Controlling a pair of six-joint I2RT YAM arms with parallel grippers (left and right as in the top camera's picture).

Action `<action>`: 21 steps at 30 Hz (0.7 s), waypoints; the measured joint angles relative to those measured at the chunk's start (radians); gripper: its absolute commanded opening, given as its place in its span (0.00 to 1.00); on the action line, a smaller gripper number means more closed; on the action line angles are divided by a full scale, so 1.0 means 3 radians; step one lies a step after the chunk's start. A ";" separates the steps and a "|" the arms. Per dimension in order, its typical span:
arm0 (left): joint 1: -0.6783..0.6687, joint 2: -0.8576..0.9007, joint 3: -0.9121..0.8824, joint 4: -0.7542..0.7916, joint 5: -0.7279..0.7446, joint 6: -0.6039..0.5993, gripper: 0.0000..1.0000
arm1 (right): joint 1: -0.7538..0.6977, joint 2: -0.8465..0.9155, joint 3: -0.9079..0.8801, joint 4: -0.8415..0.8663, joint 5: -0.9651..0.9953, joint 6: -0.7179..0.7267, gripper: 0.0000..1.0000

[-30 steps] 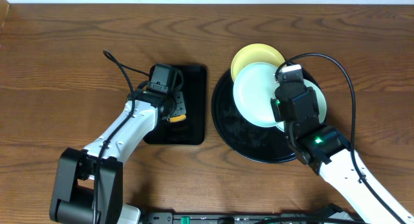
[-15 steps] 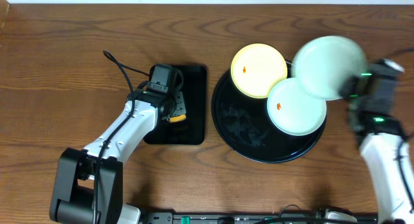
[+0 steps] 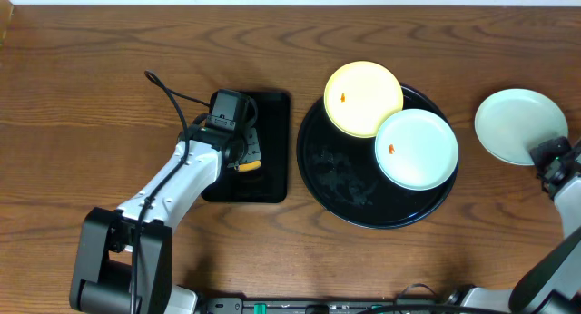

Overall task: Clean dirty plates on tray and stack at the side
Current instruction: 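Carry the green plate right and set it on the table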

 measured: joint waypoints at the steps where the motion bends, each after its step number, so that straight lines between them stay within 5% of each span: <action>1: 0.0000 0.0000 0.0000 -0.0001 0.0000 0.0000 0.08 | 0.0000 0.0053 0.0000 0.0051 -0.0037 0.0000 0.01; 3: 0.0000 0.0000 0.0000 0.0000 0.0000 0.0000 0.07 | 0.0000 0.0135 0.0000 0.0118 -0.0111 -0.0001 0.01; 7: 0.0000 0.0000 0.0000 0.0000 0.0000 0.0000 0.08 | 0.0000 0.0187 0.0000 0.0135 -0.0200 0.0013 0.40; 14: 0.0000 0.0000 0.0000 0.0000 0.0000 0.0000 0.07 | 0.0036 0.0187 0.0005 0.0061 -0.0876 -0.0313 0.42; 21: 0.0000 0.0000 0.0000 -0.0001 0.0000 0.0000 0.08 | 0.0426 0.0187 0.0023 -0.0872 -0.1686 -0.0889 0.43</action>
